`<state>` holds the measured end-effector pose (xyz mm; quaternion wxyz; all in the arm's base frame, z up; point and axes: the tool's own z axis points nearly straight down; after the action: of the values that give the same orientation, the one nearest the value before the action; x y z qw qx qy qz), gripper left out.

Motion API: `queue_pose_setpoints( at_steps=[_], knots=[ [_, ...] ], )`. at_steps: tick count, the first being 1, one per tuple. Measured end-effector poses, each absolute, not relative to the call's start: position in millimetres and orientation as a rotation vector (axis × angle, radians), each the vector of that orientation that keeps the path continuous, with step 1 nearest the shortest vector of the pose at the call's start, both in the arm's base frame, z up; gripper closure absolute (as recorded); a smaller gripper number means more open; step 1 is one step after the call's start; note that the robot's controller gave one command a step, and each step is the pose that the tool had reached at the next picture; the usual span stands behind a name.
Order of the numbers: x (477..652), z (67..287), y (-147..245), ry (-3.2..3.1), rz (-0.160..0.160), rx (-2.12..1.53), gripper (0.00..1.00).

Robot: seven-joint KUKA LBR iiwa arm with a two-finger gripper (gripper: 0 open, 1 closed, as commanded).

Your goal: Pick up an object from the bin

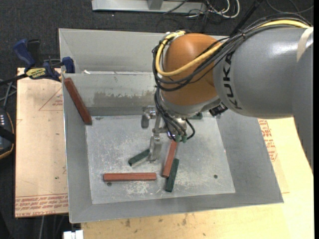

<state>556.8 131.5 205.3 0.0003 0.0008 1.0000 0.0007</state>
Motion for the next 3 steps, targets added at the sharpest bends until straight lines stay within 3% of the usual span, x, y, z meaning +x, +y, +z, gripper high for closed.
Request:
queue_pose_setpoints(
  at_steps=[1, 2, 3],
  knots=[
    [559.1, 186, 128, 3.128, 0.004, -0.17, 0.0],
    [556.7, 133, 123, 3.108, 0.002, -0.431, 0.0],
    [533.0, 75, 107, 3.058, 0.005, -0.719, 1.0]
  ],
)
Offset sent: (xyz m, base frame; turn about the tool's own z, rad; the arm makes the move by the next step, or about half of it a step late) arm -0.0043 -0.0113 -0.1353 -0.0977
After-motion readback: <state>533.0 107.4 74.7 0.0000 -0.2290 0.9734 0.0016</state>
